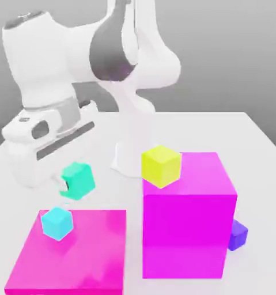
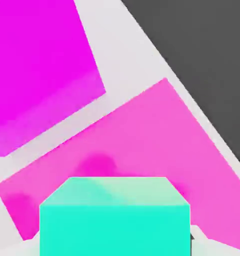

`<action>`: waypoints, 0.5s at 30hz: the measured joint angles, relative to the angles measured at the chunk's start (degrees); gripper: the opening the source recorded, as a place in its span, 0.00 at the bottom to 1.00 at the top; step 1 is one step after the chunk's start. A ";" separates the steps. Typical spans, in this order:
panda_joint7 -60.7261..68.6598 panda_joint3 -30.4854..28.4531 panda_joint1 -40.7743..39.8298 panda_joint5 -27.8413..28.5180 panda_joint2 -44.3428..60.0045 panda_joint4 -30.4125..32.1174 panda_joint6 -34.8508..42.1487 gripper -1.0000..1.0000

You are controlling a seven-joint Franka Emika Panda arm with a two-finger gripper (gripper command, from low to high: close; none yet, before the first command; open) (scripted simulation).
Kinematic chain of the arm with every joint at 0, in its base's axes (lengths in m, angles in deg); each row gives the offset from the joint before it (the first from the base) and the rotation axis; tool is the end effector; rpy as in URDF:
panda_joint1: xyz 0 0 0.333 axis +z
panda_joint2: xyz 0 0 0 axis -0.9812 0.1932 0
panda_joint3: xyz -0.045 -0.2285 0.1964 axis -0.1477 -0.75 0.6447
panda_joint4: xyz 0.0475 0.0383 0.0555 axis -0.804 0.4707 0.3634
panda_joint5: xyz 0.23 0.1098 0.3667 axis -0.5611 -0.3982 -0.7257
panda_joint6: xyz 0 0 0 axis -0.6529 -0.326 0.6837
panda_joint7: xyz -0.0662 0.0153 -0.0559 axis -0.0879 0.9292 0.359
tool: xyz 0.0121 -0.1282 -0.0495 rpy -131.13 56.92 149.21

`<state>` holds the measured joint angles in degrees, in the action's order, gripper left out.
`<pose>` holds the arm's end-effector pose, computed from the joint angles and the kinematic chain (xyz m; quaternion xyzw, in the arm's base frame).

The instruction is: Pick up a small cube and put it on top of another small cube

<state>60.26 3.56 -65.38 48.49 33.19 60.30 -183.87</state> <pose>0.4682 -0.0779 0.2904 -0.9694 -0.2315 -0.0275 0.0773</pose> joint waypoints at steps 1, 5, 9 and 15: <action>1.14 1.52 1.29 1.05 -1.52 -1.02 2.41 0.00; 5.83 7.91 5.93 5.18 -7.72 -5.07 11.96 0.00; 8.40 11.07 7.53 9.41 -9.61 -3.72 13.53 0.00; 8.71 10.70 7.52 9.94 -7.56 0.46 7.48 1.00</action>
<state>68.96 14.26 -57.86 58.43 25.63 60.76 -176.39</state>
